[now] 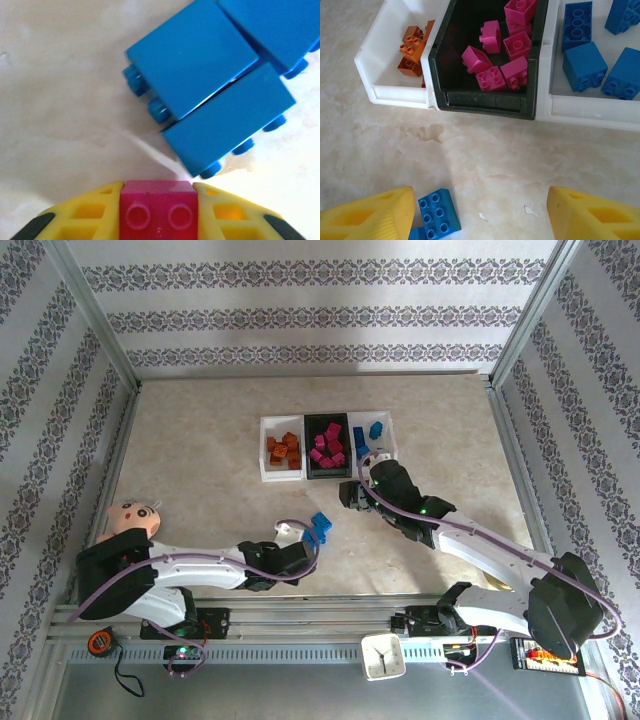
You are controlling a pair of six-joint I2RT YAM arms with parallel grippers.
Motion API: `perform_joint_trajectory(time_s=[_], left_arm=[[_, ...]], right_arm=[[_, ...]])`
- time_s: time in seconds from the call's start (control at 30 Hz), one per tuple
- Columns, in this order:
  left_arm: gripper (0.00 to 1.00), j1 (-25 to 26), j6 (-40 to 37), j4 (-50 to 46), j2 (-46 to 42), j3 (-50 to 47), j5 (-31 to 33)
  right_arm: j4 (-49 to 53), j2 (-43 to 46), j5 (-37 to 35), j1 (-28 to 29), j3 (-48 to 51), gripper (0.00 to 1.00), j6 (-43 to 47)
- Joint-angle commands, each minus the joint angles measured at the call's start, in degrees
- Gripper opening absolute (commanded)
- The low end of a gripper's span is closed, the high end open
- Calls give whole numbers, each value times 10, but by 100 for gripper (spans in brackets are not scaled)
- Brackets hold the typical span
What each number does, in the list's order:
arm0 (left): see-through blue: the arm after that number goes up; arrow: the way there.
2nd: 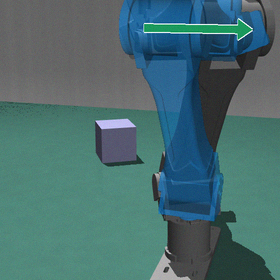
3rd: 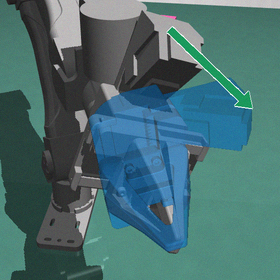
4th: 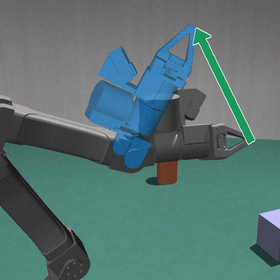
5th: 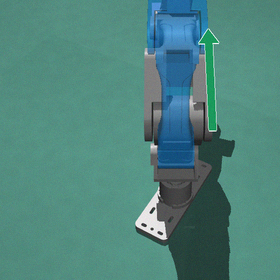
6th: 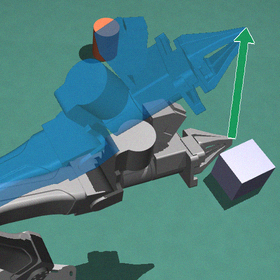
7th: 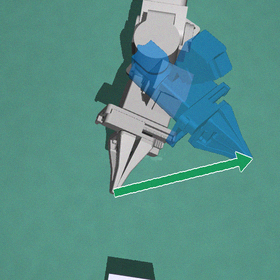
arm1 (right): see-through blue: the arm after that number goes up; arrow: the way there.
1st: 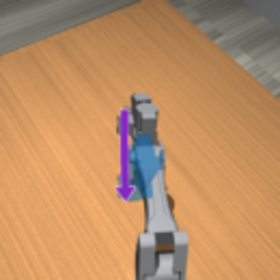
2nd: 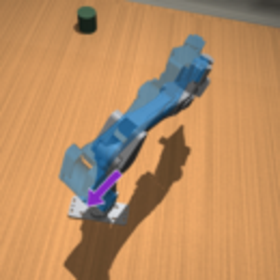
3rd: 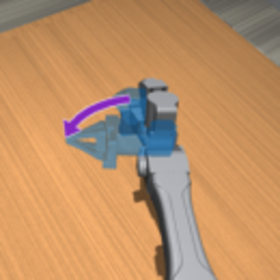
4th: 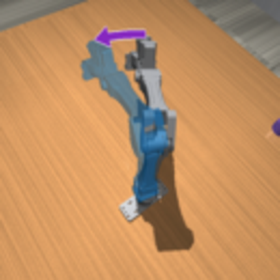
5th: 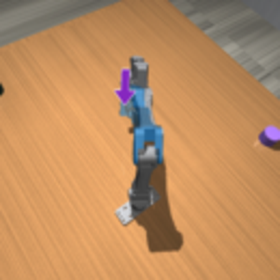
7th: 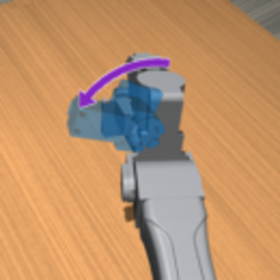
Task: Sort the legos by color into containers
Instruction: Pick up the lego from the middle-left of the table, then place the lego in the container.
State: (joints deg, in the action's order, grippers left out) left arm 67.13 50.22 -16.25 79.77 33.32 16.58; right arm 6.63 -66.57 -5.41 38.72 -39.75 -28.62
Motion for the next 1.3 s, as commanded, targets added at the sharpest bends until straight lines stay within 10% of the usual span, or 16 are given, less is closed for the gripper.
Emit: perform_joint_trajectory(time_s=[0.0,0.3,0.6,1.0,1.27], left_arm=[[24,6,20,-46,-56,-16,12],[25,-130,-86,-70,-223,42,-24],[28,-258,-209,32,60,309,-156],[27,-315,-221,-47,376,636,-178],[70,-330,-198,-41,378,660,-206]], right_arm=[[-6,17,-16,-7,15,70,-10],[-7,59,-29,-8,66,70,-28],[0,86,-18,-4,118,70,-52],[36,138,-10,6,150,71,-59],[-2,119,67,17,149,73,-26]])
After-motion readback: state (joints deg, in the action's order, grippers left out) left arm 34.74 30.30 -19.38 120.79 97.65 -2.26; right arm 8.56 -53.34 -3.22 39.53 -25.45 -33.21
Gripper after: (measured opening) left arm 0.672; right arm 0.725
